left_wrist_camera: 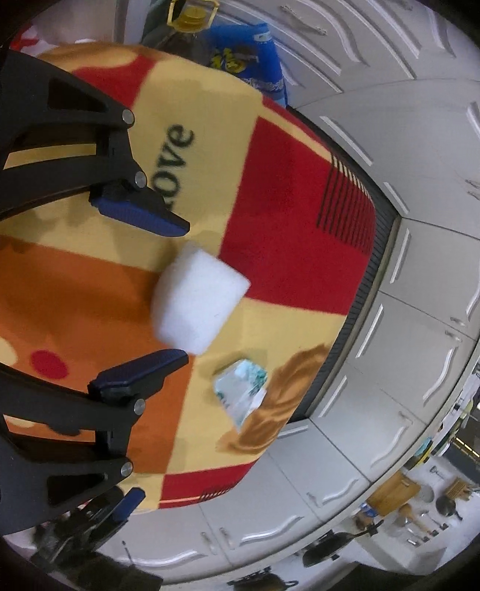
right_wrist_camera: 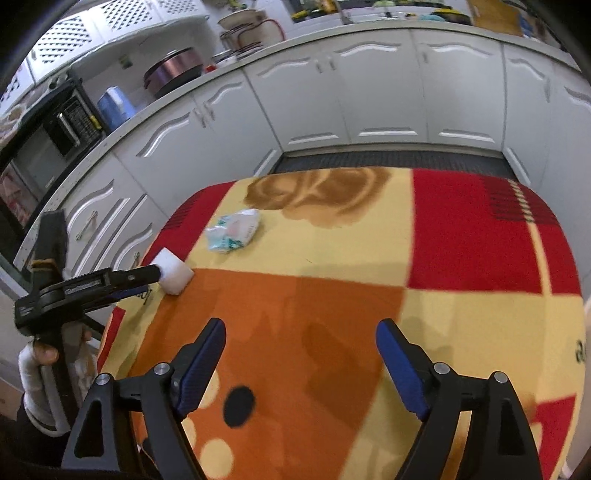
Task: Collect trash
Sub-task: 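Grasp the white sponge with the left tool while the right tool grasps the plastic wrapper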
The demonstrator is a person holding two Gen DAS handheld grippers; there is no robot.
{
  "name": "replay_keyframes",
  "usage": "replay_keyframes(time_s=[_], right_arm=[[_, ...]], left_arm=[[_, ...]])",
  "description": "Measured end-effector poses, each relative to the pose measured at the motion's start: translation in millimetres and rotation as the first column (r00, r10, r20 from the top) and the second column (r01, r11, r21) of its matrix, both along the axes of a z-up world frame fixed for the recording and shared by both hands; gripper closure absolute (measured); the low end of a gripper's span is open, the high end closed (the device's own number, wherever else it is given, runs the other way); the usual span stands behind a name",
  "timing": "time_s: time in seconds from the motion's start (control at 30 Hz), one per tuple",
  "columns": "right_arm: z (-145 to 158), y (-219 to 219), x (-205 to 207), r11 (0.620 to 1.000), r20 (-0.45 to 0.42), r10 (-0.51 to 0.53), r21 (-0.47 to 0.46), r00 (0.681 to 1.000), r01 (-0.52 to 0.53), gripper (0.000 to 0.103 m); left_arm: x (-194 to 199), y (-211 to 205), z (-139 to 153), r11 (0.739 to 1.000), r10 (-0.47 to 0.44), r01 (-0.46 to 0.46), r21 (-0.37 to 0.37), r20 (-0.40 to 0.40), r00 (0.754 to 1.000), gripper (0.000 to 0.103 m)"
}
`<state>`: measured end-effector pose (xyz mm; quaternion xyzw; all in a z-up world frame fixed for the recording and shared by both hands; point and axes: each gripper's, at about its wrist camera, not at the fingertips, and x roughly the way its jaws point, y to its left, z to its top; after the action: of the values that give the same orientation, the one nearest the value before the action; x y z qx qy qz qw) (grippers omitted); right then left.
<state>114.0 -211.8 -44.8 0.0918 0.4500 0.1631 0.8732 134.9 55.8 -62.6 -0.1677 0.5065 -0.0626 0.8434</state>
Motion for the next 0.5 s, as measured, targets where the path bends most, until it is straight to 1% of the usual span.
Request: replay_keyframes(time_s=[0.13,0.3,0.33,0.37,0.4,0.47,0.5], right_arm=[[1,17,16,0.999,0.014,0.034,-0.003,0.999,-0.034,0.02],[-5,35,44,0.998,0.009,0.06,0.018,0.998,-0.06,0.02],[-6,37,48,0.998,0.005,0.063,0.025,0.998,-0.063,0.02],[-7,40,53,0.997,0.002,0.066,0.033,0.998,-0.066,0.02],[-8,45,60,0.996,-0.001,0.071,0.046,0.997,-0.071,0.02],[-10,52,69,0.995,-0.001,0.077,0.058,0.997,-0.077,0.02],[-11,57,75,0.995,-0.001,0.08,0.064,0.997,-0.08,0.02]], left_arm=[[12,-3,-7,1.0,-0.002,0.002,-0.023,-0.009,1.0,0.041],[24,-7,-4,0.999,-0.043,0.044,-0.027,0.027,0.999,0.042],[26,-7,-5,0.998,-0.055,0.056,-0.034,0.028,0.998,0.045],[29,-6,-6,0.997,-0.066,0.067,-0.047,0.028,0.997,0.052],[31,-4,-8,0.995,-0.081,0.082,-0.064,0.021,0.997,0.054],[32,1,-9,0.992,-0.094,0.096,-0.084,0.021,0.995,0.06],[32,4,-9,0.989,-0.109,0.11,-0.098,0.018,0.994,0.061]])
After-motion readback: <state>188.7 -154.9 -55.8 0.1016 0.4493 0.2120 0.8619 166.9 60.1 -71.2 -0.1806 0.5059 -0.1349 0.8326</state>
